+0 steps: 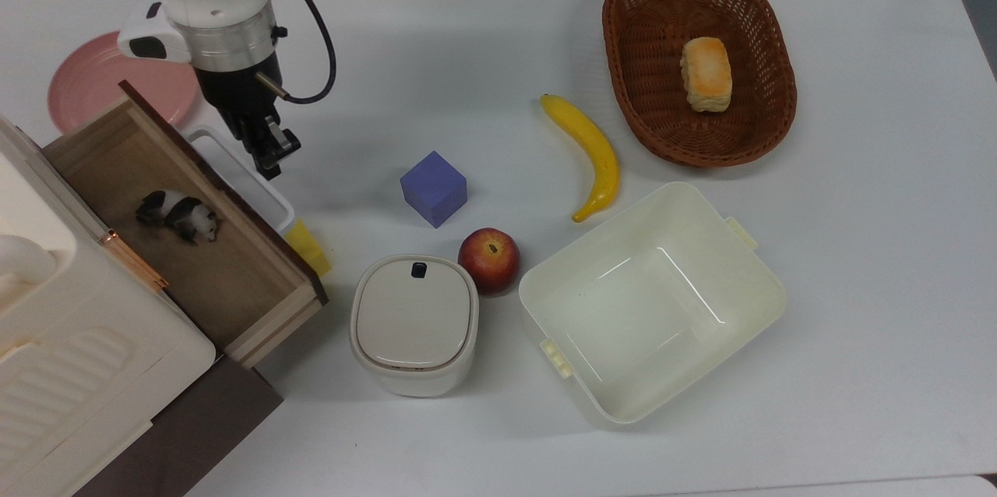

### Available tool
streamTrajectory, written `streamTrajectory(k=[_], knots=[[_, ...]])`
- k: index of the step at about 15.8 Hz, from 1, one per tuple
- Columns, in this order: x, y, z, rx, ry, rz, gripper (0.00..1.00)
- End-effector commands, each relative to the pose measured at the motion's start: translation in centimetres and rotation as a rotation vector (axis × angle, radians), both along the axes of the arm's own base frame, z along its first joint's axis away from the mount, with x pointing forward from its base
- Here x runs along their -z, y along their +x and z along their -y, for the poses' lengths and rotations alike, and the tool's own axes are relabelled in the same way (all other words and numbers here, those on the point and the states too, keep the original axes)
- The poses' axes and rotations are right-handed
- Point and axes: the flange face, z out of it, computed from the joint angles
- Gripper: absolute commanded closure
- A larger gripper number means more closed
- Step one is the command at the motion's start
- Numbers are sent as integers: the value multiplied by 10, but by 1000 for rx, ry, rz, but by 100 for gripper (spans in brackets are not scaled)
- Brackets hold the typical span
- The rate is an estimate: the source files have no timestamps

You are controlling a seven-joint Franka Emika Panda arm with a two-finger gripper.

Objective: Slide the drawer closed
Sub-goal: 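Push the drawer front inward into the wooden cabinet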

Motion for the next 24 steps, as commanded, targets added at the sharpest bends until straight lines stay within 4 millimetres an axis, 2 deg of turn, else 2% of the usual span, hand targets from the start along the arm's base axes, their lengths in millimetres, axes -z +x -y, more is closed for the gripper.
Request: streamTrajectory(k=[1,3,10,17,19,24], knots=[[3,13,15,32,-30,32,100],[10,14,20,37,-33,22,100],[7,23,29,51,-51,84,100],[15,23,36,60,-53,74,100],[8,30,38,67,-57,94,100],[12,32,44,76,-60,90,100]])
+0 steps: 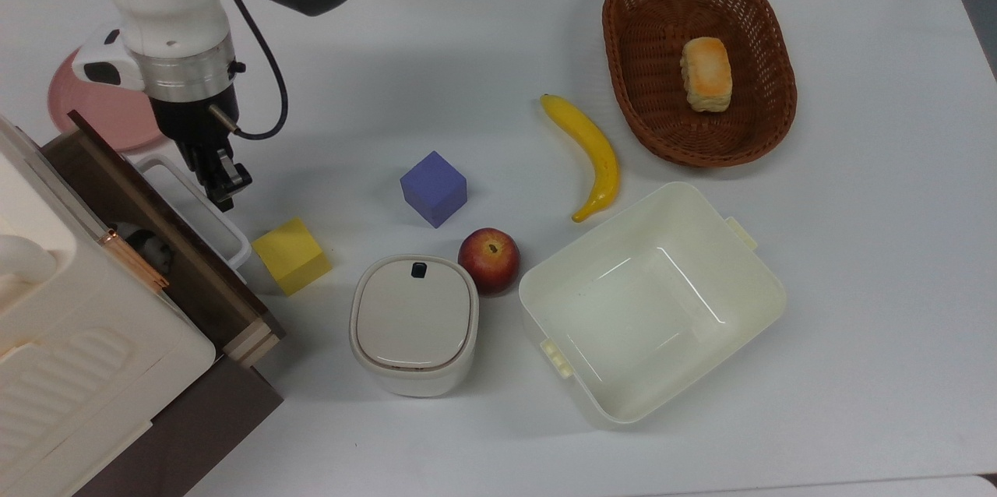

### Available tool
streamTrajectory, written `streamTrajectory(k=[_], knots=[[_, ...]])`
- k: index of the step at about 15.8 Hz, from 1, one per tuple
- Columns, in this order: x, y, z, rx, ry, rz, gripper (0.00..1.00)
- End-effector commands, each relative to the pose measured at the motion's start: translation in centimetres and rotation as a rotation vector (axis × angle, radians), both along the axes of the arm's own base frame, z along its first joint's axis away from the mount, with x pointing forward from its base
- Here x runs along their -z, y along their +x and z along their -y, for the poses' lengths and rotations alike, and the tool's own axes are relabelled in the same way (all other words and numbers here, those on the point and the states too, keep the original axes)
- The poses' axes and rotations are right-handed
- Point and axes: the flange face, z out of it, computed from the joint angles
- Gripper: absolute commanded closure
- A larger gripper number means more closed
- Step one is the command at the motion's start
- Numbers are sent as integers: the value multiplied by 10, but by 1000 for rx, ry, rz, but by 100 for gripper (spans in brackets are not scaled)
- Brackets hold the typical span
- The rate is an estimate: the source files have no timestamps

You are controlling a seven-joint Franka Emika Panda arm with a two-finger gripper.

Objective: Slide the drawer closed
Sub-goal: 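Push the drawer front inward into the wooden cabinet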

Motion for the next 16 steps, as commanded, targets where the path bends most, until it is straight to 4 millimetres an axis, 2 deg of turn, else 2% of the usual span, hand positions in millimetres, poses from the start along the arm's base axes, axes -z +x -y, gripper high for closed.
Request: streamTrajectory(k=[1,6,16], knots=[[-3,7,6,20,-16,25,100],[4,9,7,23,-15,16,100],[-2,15,19,44,-14,39,100]])
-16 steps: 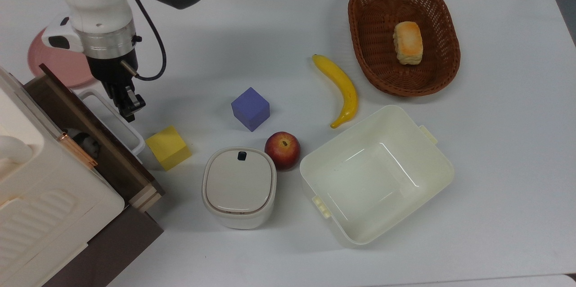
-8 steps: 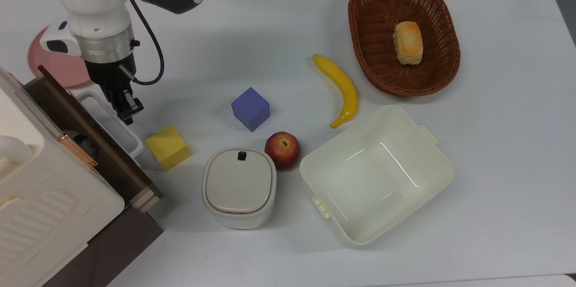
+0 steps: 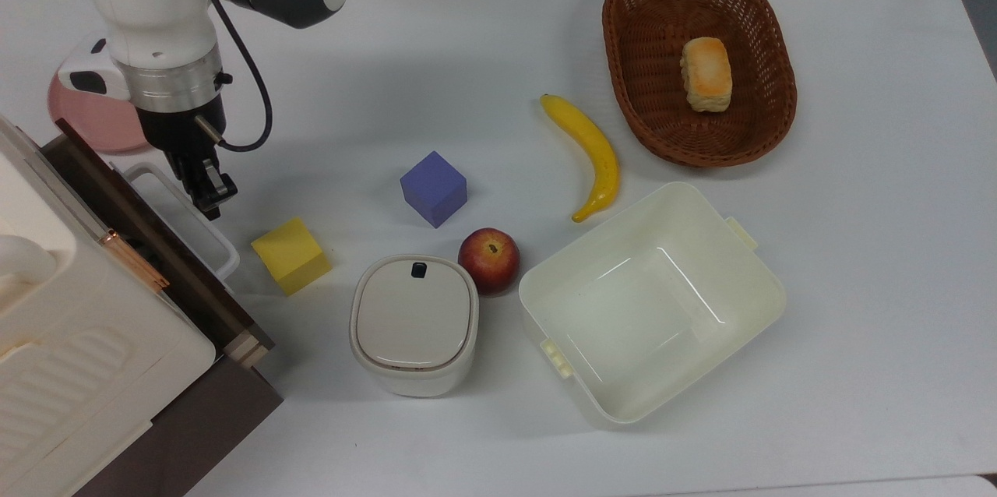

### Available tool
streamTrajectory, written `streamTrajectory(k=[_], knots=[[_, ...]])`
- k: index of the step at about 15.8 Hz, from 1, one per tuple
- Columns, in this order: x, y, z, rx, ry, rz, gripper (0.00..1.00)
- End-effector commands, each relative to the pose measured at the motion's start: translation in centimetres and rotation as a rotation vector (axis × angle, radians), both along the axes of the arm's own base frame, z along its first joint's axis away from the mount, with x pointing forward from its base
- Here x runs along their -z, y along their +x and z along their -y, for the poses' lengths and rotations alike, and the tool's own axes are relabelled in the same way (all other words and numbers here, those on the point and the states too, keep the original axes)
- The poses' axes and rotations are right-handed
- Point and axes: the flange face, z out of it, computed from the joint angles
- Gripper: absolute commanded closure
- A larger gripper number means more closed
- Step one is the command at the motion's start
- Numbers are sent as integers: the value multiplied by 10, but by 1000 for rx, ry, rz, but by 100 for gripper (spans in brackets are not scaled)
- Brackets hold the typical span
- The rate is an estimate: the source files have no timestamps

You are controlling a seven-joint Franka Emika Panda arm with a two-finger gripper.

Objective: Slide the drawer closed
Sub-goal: 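Push the drawer front inward into the wooden cabinet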

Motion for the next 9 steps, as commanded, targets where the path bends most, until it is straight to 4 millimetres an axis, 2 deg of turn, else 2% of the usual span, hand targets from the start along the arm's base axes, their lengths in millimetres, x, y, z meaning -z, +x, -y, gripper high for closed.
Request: streamTrajectory(k=[1,9], knots=[[-6,6,9,27,-7,31,100],[-7,11,15,43,4,49,100]])
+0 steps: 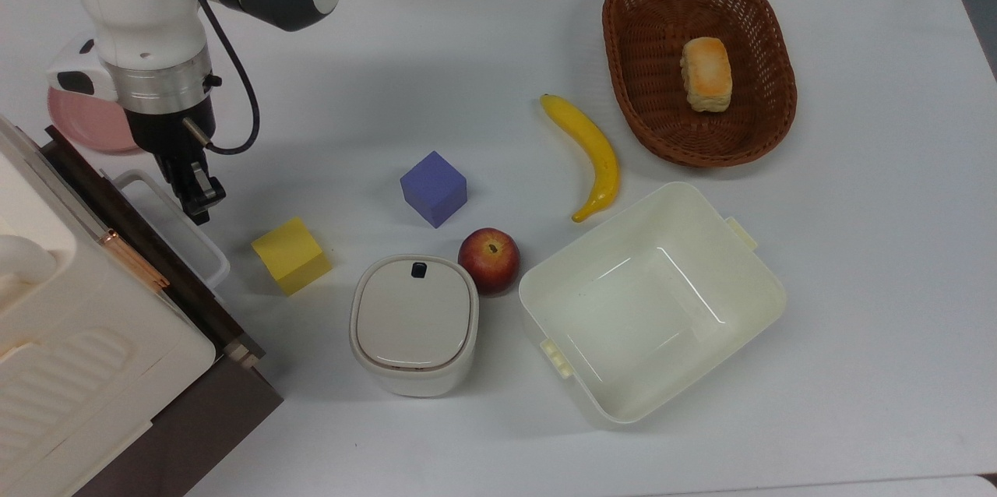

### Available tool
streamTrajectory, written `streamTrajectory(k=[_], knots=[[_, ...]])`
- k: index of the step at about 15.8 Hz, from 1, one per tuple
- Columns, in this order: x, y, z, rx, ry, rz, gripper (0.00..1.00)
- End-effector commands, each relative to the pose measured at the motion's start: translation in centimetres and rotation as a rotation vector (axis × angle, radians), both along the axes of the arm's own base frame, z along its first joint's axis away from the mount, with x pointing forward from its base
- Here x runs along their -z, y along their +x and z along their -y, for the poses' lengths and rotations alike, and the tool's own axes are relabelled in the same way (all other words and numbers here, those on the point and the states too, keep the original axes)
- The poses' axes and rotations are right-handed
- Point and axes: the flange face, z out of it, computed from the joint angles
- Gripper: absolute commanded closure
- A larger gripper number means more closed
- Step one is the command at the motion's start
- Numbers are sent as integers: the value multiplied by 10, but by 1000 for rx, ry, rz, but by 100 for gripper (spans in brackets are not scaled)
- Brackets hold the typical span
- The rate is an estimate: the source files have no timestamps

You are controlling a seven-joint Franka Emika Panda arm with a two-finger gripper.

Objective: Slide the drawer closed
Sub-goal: 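Push the drawer front inward into the wooden cabinet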

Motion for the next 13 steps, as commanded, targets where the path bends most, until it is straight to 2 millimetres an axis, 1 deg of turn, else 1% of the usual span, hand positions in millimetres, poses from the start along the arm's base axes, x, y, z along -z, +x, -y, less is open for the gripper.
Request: streamTrajectory(k=[1,3,4,8,9,10,13], knots=[[-3,6,8,26,6,32,100],[-6,10,8,24,3,42,100],[-3,11,8,24,3,38,100],[0,11,10,30,8,38,100],[-5,13,10,29,5,46,100],[-1,16,10,27,3,43,100],[2,19,9,24,1,44,100]])
